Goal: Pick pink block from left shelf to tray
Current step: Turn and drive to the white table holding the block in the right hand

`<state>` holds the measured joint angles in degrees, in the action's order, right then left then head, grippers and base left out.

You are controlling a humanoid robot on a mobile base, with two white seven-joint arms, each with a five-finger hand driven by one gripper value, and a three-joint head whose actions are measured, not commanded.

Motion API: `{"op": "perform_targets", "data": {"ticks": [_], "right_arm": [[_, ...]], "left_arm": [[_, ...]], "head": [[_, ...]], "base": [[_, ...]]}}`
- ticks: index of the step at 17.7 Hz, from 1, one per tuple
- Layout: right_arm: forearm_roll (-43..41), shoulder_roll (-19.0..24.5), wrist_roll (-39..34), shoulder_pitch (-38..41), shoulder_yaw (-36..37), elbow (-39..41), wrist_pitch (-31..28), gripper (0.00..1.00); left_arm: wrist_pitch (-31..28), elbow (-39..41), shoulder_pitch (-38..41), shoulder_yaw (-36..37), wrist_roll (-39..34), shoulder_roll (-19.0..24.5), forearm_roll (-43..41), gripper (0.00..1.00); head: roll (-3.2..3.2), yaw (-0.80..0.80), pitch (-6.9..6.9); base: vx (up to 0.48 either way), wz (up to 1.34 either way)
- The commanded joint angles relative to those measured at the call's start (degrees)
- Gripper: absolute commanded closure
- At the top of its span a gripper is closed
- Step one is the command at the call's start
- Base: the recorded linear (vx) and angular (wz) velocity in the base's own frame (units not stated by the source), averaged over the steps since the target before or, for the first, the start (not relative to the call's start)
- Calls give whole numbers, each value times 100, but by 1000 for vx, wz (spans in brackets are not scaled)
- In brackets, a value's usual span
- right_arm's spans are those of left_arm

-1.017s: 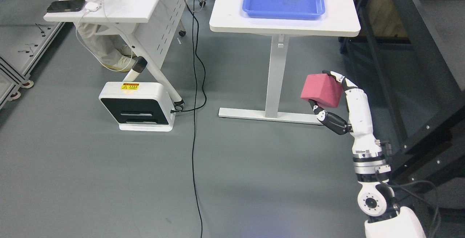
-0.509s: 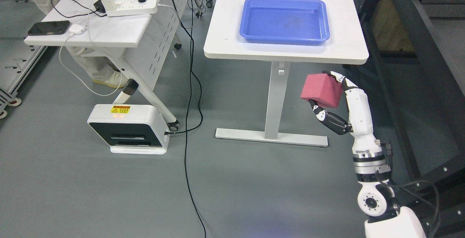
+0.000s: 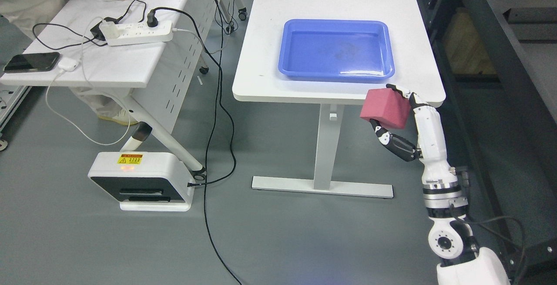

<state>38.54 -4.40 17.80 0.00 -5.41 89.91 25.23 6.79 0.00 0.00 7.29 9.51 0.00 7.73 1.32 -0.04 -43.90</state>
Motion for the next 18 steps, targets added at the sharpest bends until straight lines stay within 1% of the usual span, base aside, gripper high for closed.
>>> {"op": "perform_targets", "data": {"ticks": [1,9,11,13,15,17,18], "right_arm": [[4,1,-4,123,-4,0,0,90],[4,1,-22,132,-4,0,0,90],[39,1,-48,123,-4,0,0,88],[74,1,-136,123,-13,0,-9,84],[109,-8,-320,123,-39,0,-18,83],[415,-8,-347,132,-57,0,-53,84],[722,-8,-347,132,-100,0,-70,84]], "left_arm": [[-3,100,114,0,-2,100,0,0],[-3,100,114,0,-2,100,0,0],[-3,100,114,0,-2,100,0,0],[-3,100,114,0,-2,100,0,0],[-3,100,114,0,-2,100,0,0],[-3,100,114,0,-2,100,0,0],[-3,100,114,0,-2,100,0,0]], "head": [[0,0,0],[0,0,0],[0,0,0],[0,0,0],[0,0,0],[0,0,0],[0,0,0]], "base": [[261,0],[240,-1],[201,0],[195,-6],[185,-5],[155,0],[146,0]]}}
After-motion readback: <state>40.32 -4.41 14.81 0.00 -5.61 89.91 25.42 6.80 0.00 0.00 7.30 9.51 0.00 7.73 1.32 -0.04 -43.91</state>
